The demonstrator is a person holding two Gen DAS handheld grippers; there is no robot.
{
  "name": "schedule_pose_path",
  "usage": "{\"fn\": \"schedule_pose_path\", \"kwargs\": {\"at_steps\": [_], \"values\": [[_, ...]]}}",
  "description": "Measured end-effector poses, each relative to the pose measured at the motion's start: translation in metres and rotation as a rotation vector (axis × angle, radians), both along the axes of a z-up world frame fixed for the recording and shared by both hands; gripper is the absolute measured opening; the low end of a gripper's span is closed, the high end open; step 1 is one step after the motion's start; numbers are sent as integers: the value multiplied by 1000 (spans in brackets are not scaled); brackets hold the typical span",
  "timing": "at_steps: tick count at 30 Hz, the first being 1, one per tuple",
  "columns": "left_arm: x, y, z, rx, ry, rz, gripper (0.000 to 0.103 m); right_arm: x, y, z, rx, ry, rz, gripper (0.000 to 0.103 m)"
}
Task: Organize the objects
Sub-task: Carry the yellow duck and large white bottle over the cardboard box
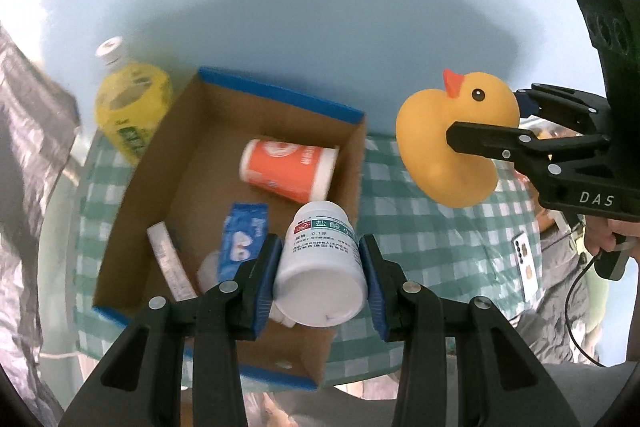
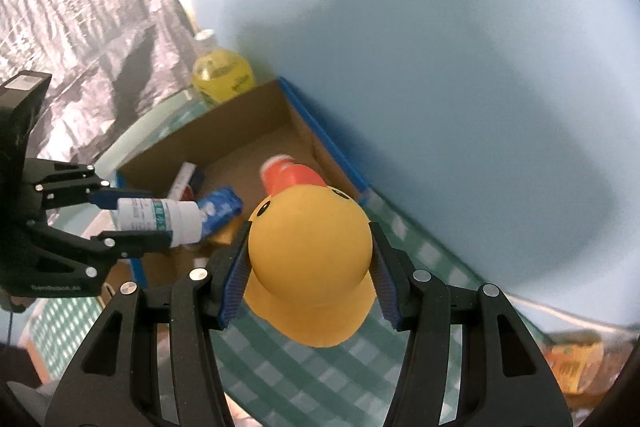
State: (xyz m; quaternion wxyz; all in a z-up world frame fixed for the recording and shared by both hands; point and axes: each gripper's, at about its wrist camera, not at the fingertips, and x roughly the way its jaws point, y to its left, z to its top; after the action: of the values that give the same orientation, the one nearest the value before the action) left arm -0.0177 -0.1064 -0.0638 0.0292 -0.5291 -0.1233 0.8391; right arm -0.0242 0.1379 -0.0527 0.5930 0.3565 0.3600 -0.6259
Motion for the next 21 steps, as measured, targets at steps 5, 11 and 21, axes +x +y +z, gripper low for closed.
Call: {"fn": "schedule_pose_path", "kwargs": {"at_steps": [5,11,21], "values": [[9,-19,-3,0,-7,48,40,23,-23,1,10,4,50,55],[19,-40,-8,8,-17,105,40,40,-44,-3,27,-32,101,55],[16,-61,-31,29,-52,151,40,68,-75,-43,129,-26,165,55]]}}
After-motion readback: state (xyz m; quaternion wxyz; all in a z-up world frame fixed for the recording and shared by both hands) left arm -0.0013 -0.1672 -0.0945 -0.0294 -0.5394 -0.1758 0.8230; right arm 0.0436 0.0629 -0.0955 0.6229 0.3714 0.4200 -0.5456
